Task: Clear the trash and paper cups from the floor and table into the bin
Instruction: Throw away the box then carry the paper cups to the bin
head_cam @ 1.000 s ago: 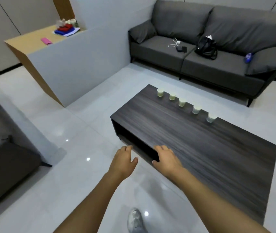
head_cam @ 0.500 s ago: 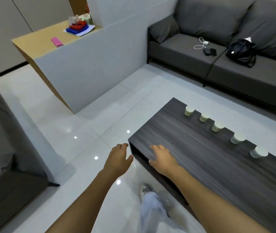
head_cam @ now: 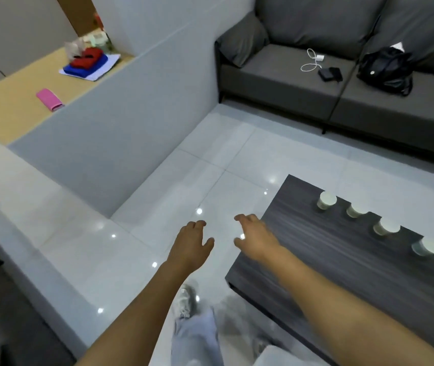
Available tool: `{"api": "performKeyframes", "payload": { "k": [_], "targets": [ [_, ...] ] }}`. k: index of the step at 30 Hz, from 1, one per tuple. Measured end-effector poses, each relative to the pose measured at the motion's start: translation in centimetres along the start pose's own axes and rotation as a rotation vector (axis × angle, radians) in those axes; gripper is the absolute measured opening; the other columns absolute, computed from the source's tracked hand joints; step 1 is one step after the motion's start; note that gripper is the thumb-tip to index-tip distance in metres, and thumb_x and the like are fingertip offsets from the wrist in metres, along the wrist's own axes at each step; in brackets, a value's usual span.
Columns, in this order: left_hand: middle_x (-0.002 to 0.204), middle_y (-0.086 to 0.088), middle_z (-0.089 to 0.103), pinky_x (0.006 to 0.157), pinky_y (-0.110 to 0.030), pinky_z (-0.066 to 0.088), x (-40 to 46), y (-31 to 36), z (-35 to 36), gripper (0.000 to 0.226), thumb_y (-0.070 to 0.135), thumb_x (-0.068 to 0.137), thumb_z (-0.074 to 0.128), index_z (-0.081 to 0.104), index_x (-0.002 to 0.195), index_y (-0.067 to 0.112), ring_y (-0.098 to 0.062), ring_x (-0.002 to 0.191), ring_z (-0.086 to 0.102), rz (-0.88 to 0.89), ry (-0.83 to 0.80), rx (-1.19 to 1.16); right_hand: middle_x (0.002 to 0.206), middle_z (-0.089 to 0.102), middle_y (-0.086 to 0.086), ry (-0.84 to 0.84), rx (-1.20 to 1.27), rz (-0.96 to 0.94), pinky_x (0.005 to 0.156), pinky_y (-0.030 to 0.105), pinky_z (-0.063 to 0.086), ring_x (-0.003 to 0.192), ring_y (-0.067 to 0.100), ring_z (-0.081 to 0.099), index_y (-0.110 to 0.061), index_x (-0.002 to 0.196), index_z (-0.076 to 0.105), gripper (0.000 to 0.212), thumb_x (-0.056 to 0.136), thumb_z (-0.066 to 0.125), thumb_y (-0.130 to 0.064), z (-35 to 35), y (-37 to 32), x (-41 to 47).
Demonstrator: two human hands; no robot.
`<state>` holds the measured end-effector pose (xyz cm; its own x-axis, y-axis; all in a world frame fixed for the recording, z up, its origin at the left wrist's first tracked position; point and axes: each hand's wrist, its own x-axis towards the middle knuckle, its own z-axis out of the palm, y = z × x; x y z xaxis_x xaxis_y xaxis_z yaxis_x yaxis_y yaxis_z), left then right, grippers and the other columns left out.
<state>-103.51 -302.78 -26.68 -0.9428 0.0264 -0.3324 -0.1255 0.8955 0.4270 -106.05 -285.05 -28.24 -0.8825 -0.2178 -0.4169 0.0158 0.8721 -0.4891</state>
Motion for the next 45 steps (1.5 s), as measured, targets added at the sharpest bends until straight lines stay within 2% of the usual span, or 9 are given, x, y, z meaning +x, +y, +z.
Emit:
{"api": "performKeyframes", "payload": {
  "k": [10, 14, 18, 22, 33, 37, 40, 45],
  "targets": [
    [0.142, -0.009, 0.041, 0.105, -0.031, 0.033, 16.8, -9.0, -10.2, 0.053, 0.034, 0.096, 0.047, 0.034, 0.142, 0.012, -0.024, 0.130, 0.037, 0.205, -0.130, 0.116, 0.142, 0.037, 0.006, 0.084, 0.164, 0.267, 0.097, 0.040, 0.044, 0.125, 0.026, 0.040, -0.023, 0.144, 0.030, 0.058, 0.091, 0.053, -0.028, 0.9, -8.7, 14.3],
    [0.141, -0.009, 0.041, 0.104, -0.030, 0.033, 22.4, -9.6, -11.9, 0.052, 0.033, 0.096, 0.047, 0.035, 0.142, 0.012, -0.024, 0.130, 0.037, 0.264, -0.197, 0.132, 0.143, 0.036, 0.005, 0.112, 0.223, 0.342, 0.097, 0.041, 0.044, 0.126, 0.025, 0.040, -0.023, 0.144, 0.030, 0.058, 0.091, 0.053, -0.026, 0.1, -10.0, 17.8],
    [0.141, -0.009, 0.042, 0.103, -0.029, 0.032, 28.7, -7.5, -12.0, 0.052, 0.034, 0.096, 0.048, 0.036, 0.141, 0.012, -0.024, 0.129, 0.037, 0.371, -0.257, 0.185, 0.142, 0.037, 0.007, 0.174, 0.271, 0.454, 0.099, 0.039, 0.044, 0.125, 0.027, 0.042, -0.021, 0.144, 0.031, 0.057, 0.092, 0.053, -0.024, -2.4, -7.9, 21.2],
    [0.141, -0.008, 0.043, 0.103, -0.029, 0.033, 35.3, -3.3, -11.3, 0.052, 0.035, 0.096, 0.048, 0.036, 0.141, 0.013, -0.024, 0.129, 0.038, 0.456, -0.324, 0.237, 0.141, 0.037, 0.009, 0.215, 0.344, 0.560, 0.101, 0.041, 0.043, 0.126, 0.028, 0.041, -0.019, 0.144, 0.031, 0.058, 0.092, 0.055, -0.023, -5.3, -4.2, 24.9],
    [0.141, -0.008, 0.042, 0.104, -0.031, 0.035, 51.7, 15.9, -9.4, 0.050, 0.033, 0.096, 0.047, 0.036, 0.141, 0.012, -0.024, 0.131, 0.037, 0.771, -0.470, 0.331, 0.136, 0.040, 0.011, 0.437, 0.537, 0.787, 0.100, 0.038, 0.043, 0.124, 0.029, 0.044, -0.017, 0.144, 0.031, 0.059, 0.090, 0.055, -0.024, -17.5, 6.2, 32.4],
    [0.140, -0.008, 0.044, 0.104, -0.031, 0.036, 55.7, 21.2, -7.6, 0.050, 0.034, 0.096, 0.049, 0.038, 0.140, 0.012, -0.023, 0.129, 0.039, 0.881, -0.557, 0.359, 0.138, 0.040, 0.011, 0.471, 0.558, 0.935, 0.099, 0.038, 0.042, 0.126, 0.030, 0.040, -0.017, 0.143, 0.033, 0.058, 0.090, 0.054, -0.025, -19.3, 9.7, 32.9],
    [0.140, -0.009, 0.044, 0.103, -0.029, 0.034, 59.6, 25.4, -6.1, 0.050, 0.033, 0.095, 0.050, 0.039, 0.139, 0.012, -0.023, 0.130, 0.039, 0.972, -0.610, 0.408, 0.139, 0.038, 0.009, 0.513, 0.569, 1.083, 0.096, 0.042, 0.042, 0.125, 0.031, 0.040, -0.020, 0.143, 0.032, 0.057, 0.090, 0.052, -0.023, -21.0, 12.0, 33.6],
    [0.138, -0.009, 0.044, 0.101, -0.029, 0.036, 65.5, 33.1, -4.1, 0.050, 0.033, 0.095, 0.051, 0.039, 0.139, 0.012, -0.023, 0.128, 0.040, 1.144, -0.708, 0.477, 0.138, 0.039, 0.010, 0.635, 0.653, 1.268, 0.097, 0.043, 0.043, 0.121, 0.033, 0.042, -0.018, 0.143, 0.032, 0.058, 0.089, 0.052, -0.020, -24.6, 15.4, 36.2]
  ]
}}
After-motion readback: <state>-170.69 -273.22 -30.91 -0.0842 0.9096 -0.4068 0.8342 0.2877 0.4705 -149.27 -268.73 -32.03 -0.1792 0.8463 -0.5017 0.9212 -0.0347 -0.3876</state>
